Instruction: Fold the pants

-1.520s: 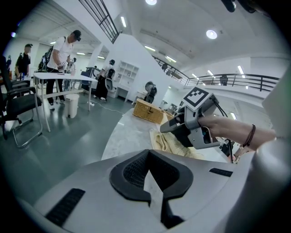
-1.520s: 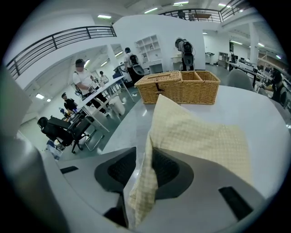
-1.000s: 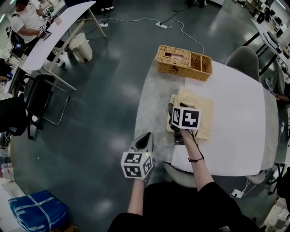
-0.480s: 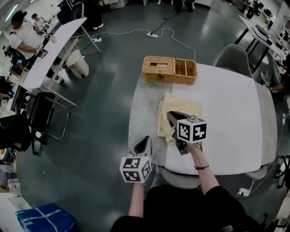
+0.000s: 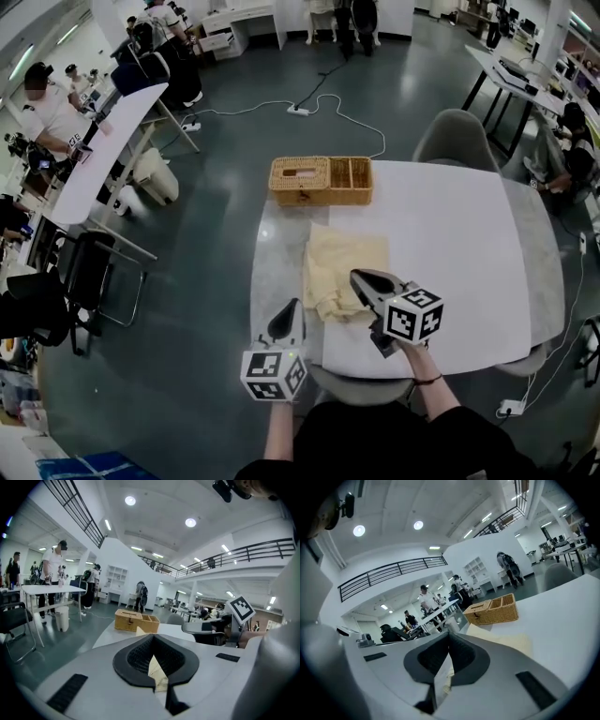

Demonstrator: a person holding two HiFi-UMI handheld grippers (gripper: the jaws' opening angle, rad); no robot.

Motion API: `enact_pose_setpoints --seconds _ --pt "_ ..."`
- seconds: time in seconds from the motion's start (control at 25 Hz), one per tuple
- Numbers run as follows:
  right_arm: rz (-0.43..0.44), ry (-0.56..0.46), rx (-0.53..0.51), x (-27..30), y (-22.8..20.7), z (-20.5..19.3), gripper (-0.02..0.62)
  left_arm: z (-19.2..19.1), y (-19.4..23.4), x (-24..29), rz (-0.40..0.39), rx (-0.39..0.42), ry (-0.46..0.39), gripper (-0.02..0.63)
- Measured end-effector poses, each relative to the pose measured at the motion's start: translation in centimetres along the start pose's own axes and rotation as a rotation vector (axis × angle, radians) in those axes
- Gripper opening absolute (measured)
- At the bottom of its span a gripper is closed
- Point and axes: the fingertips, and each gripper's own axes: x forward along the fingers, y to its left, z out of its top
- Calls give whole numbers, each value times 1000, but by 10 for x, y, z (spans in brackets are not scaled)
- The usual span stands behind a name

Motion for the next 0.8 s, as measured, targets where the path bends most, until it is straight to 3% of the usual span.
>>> enact_pose_setpoints --seconds 0.28,0.8 --pt "-19 -142 -16 -59 -7 25 15 33 -34 -7 0 53 -119 8" --pt "-93 -276 -85 -136 -27 63 15 61 -66 -25 41 111 -232 8"
